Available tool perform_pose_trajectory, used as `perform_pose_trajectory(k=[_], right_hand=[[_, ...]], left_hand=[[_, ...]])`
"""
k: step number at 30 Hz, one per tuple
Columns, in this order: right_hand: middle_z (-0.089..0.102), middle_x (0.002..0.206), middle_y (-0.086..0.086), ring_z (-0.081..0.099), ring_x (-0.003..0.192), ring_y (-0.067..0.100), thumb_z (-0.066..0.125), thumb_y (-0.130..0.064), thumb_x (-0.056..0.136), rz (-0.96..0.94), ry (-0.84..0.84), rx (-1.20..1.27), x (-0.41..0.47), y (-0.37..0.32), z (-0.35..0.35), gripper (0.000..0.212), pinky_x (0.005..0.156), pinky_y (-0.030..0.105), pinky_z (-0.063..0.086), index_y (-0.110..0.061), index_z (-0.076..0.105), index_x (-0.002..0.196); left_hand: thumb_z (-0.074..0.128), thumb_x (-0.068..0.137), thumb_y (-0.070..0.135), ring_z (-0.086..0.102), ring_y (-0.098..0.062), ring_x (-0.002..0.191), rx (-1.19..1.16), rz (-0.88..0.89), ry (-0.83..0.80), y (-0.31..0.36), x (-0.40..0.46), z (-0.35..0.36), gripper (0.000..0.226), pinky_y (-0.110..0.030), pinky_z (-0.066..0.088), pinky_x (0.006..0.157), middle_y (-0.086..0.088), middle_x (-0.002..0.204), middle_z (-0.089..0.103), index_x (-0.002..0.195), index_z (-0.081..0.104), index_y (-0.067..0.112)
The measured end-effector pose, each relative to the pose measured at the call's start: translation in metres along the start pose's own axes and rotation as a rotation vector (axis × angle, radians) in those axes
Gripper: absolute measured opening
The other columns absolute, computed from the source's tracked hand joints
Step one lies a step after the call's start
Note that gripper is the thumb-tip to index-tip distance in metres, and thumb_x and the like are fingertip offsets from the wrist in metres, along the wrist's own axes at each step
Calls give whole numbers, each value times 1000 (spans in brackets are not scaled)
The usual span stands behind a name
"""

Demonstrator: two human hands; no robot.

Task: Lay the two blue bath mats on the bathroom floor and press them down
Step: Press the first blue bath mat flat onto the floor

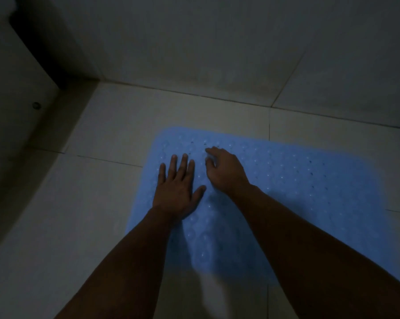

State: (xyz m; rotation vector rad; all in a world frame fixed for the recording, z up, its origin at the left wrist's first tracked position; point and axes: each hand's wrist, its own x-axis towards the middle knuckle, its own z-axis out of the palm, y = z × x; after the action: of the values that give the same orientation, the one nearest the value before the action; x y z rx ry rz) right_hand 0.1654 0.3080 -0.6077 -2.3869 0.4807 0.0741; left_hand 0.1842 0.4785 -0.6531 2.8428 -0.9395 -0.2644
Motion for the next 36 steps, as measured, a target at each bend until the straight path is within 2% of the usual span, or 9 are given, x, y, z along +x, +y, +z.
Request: perform_pose_trajectory(k=[5, 12, 17, 20, 22, 25, 27, 32, 36], right_hand=[[58, 143, 11, 46, 140, 29, 42, -48, 94, -34, 114, 61, 0, 22, 13, 56, 118, 41, 34, -15, 65, 133], [57, 145, 7, 41, 144, 25, 43, -47, 100, -137, 203, 62, 3, 18, 7, 49, 116, 49, 35, -17, 65, 132], [56, 146, 6, 39, 144, 26, 41, -45, 101, -141, 99, -49, -15, 18, 5, 47, 115, 49, 36, -19, 64, 132], [56, 145, 5, 40, 143, 25, 37, -43, 103, -114, -5, -128, -23, 4, -1, 47, 113, 50, 38, -18, 62, 133], [57, 142, 7, 43, 140, 27, 38, -38, 105, -120, -73, -180, -17, -17, -10, 41, 113, 47, 38, -17, 61, 133], [58, 138, 13, 48, 133, 32, 38, -34, 105, -146, -148, -223, -3, -54, -2, 42, 111, 47, 40, -11, 57, 135], [52, 144, 15, 41, 139, 33, 36, -33, 105, -183, -167, -285, 3, -74, 23, 45, 114, 48, 37, -9, 50, 140], [-3, 168, 18, -7, 155, 34, 21, -49, 102, -219, -222, -461, -12, -85, 108, 73, 123, 58, 2, -6, 9, 159], [-5, 167, 21, -11, 155, 33, 15, -68, 96, -254, -31, -544, -26, -72, 136, 92, 122, 59, 0, -1, 4, 158]], left_hand=[[17, 100, 72, -15, -24, 158, 56, -26, 72, 8, -4, 18, 87, -56, 4, 126, -7, 172, -2, 164, 7, 13], [24, 97, 74, -5, -23, 159, 7, -39, 75, 3, -2, 20, 89, -57, 6, 125, -6, 172, 9, 163, 17, 14], [29, 91, 67, 1, -24, 159, -123, -73, -25, 6, 8, 8, 87, -54, 1, 127, -5, 171, 14, 162, 24, 16], [30, 81, 66, 30, -34, 151, -283, -113, -252, -5, 21, -38, 86, -50, 24, 123, -13, 163, 35, 152, 43, 19], [37, 86, 62, 50, -37, 137, -329, -152, -205, -26, 22, -69, 72, -47, 44, 110, -16, 146, 55, 143, 55, 21], [37, 89, 43, 40, -36, 145, -262, -223, -10, -60, 6, -82, 65, -49, 42, 111, -13, 144, 60, 147, 53, 17], [44, 92, 33, 37, -38, 147, -231, -257, 74, -72, -7, -78, 59, -50, 41, 112, -13, 144, 59, 146, 54, 12], [58, 94, 22, 29, -36, 151, -136, -339, 146, -95, -29, -60, 55, -53, 40, 110, -13, 152, 51, 148, 50, 12], [58, 92, 19, 27, -37, 152, -140, -382, 189, -111, -37, -46, 55, -56, 41, 109, -14, 153, 50, 147, 52, 13]])
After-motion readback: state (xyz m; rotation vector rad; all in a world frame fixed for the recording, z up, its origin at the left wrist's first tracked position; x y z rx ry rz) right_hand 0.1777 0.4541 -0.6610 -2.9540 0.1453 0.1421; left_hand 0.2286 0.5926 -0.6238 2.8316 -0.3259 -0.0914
